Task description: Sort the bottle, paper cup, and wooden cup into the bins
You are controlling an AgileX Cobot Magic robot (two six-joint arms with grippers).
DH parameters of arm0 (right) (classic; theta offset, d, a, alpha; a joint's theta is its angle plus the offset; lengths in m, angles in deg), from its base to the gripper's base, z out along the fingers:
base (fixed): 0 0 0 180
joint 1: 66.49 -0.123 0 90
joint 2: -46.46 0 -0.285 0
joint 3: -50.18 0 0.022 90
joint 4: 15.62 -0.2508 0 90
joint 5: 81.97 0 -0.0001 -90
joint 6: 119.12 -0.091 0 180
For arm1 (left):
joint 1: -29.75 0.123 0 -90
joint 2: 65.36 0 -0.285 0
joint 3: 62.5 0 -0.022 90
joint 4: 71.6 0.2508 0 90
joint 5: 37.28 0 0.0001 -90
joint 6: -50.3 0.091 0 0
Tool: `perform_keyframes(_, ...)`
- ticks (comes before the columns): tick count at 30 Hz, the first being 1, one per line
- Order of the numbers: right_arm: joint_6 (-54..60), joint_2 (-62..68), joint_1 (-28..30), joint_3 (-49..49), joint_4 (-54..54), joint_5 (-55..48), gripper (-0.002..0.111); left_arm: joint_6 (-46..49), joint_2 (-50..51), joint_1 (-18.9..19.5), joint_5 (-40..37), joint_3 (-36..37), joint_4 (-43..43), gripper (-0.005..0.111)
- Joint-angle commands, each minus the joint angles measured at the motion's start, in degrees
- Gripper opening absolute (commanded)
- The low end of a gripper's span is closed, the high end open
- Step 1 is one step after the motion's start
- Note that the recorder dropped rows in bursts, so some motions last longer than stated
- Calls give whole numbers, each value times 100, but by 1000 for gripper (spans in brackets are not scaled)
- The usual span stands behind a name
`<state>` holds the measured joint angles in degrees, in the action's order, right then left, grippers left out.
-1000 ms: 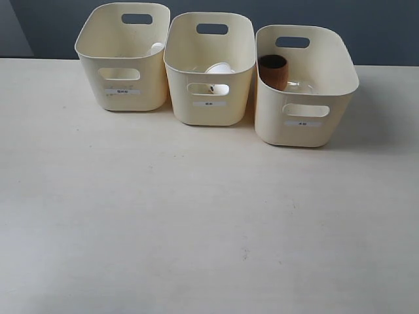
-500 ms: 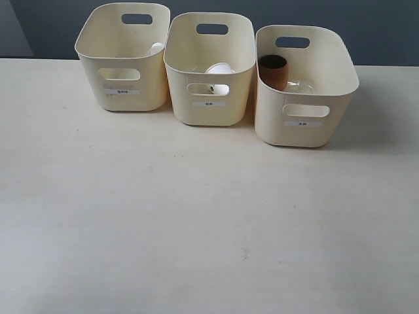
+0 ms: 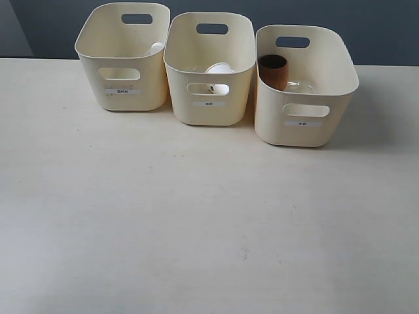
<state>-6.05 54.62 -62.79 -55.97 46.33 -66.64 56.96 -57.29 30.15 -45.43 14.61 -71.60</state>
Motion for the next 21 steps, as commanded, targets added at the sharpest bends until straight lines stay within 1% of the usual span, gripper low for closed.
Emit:
perform_keyframes(1,1475,-37,27,304,-1532,-61,-1,-9,-28,3,40,10,0,0)
perform_keyframes(8,3555,-37,16,337,-3499,-732,-1,-9,-28,3,40,10,0,0)
perform_keyframes(12,4585,-37,16,337,-4364,-1232,-1,-9,-28,3,40,10,0,0)
perform_keyframes(15,5194,-37,16,337,-4725,-1685,-1,-9,-28,3,40,10,0,0)
perform_keyframes(21,5779,-37,-114,337,-5151,-2188,-1,-9,-28,3,40,10,0,0)
